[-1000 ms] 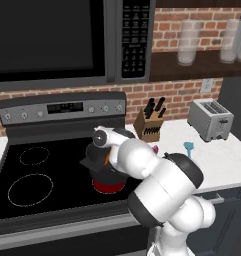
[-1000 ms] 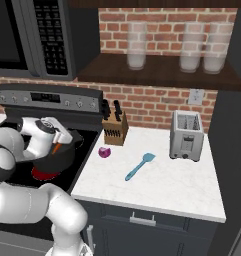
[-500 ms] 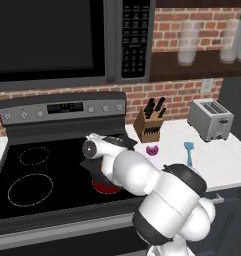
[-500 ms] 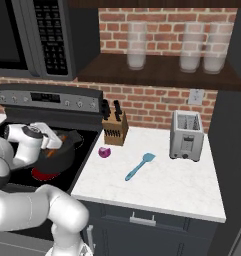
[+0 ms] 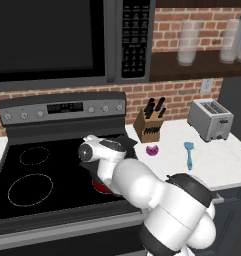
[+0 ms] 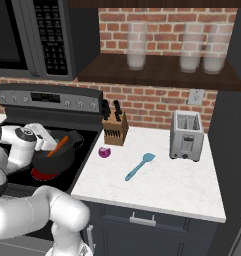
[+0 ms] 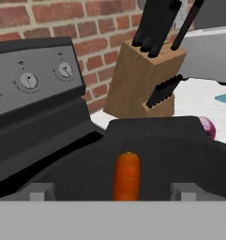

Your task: Put the carrot and onion in the pot. Retrieve the spatula and lightly stir the vegetables in the pot.

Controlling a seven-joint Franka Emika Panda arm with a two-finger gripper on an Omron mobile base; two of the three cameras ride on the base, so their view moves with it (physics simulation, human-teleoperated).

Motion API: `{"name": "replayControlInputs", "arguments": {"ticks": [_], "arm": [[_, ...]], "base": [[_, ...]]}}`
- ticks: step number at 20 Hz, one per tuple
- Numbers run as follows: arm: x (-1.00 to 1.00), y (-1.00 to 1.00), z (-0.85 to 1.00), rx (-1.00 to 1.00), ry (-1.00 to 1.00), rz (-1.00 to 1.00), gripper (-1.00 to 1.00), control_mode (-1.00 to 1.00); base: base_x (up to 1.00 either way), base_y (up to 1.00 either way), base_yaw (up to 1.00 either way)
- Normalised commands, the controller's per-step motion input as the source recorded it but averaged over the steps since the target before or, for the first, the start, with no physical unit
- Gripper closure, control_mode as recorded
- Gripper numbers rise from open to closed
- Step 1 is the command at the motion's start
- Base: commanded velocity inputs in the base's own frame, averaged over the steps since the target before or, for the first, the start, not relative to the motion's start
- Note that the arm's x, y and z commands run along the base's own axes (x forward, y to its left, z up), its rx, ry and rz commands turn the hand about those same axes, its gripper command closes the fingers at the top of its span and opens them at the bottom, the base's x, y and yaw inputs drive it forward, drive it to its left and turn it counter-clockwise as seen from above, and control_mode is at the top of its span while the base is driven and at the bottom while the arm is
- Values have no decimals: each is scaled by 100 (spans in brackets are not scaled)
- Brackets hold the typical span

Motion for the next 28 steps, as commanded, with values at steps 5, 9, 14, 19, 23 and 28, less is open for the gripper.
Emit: {"name": "replayControlInputs", "arguments": {"ticks": [5, 9, 14, 19, 23, 28], "arm": [[-78, -2, 83, 1, -4, -2, -100, -100], [-100, -12, 76, 17, 1, -7, -100, -100], [-96, -61, 50, 30, 7, -6, -100, -100], [-68, -98, 30, 26, 7, 0, -100, -100], [-46, -100, 10, 36, 2, 0, -100, -100], [-5, -100, 0, 52, 0, 3, -100, -100]], "base": [[0, 0, 0], [0, 0, 0], [0, 0, 0], [0, 0, 0], [0, 0, 0], [0, 0, 0]]}}
